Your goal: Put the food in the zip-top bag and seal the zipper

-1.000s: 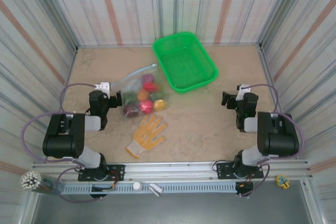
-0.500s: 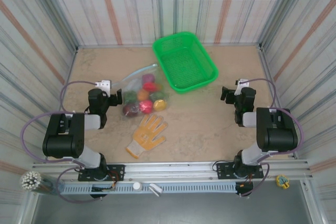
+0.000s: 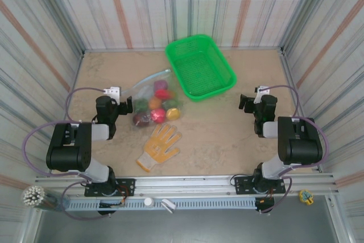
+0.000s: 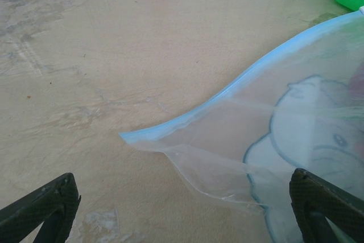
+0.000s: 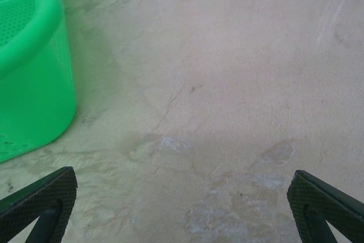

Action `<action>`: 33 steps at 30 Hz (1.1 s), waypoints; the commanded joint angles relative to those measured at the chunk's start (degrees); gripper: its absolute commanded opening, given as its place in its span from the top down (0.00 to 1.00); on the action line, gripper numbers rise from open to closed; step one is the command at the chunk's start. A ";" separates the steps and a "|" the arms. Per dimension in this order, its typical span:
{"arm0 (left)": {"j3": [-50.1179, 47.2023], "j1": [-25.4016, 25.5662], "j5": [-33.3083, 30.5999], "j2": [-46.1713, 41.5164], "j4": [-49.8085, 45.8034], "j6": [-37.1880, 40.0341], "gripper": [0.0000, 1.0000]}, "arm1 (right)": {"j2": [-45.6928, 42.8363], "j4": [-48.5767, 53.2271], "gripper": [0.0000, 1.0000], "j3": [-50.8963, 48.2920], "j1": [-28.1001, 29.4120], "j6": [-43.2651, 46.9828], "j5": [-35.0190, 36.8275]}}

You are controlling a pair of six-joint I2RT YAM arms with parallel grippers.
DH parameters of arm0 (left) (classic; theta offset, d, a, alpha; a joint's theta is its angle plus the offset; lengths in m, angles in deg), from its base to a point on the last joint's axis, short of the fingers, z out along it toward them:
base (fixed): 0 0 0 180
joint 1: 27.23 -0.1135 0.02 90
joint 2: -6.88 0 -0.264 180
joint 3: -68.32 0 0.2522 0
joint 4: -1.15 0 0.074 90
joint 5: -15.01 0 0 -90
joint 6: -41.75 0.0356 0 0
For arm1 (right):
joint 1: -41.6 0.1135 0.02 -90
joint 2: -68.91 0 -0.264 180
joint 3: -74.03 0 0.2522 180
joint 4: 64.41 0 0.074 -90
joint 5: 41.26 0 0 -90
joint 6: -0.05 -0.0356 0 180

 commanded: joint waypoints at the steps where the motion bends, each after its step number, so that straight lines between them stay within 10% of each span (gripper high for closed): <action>1: 0.03 0.33 -1.50 -0.25 1.12 0.43 0.01 | -0.19 -0.61 0.01 0.25 -0.73 0.92 -2.11; 33: 0.42 0.54 -1.91 0.00 0.53 0.50 0.01 | -0.52 -1.18 0.01 -0.19 -0.29 1.01 -0.89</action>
